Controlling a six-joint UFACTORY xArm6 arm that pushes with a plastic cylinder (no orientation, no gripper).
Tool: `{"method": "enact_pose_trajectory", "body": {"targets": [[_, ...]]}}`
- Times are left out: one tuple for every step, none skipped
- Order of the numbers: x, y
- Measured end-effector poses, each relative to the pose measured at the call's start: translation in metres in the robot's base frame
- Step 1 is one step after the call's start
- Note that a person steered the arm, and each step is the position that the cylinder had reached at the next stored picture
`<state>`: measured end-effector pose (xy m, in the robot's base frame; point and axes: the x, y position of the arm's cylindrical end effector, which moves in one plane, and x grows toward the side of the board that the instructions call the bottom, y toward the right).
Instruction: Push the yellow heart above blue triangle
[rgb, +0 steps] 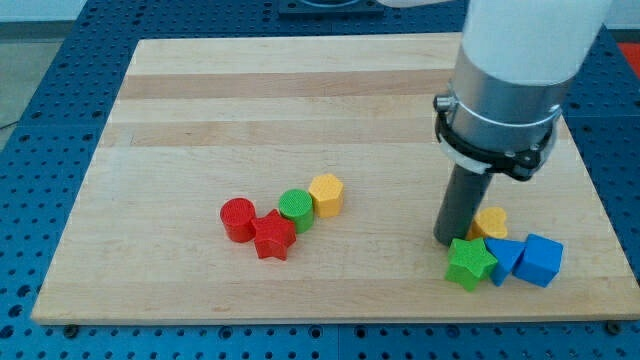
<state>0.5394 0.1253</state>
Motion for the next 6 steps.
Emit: {"method": "enact_pose_trajectory", "body": {"targets": [[-0.007,0.008],[-0.007,0.009],[-0.007,0.014],[-0.007,0.036],[-0.007,0.054],[-0.007,0.042]]}}
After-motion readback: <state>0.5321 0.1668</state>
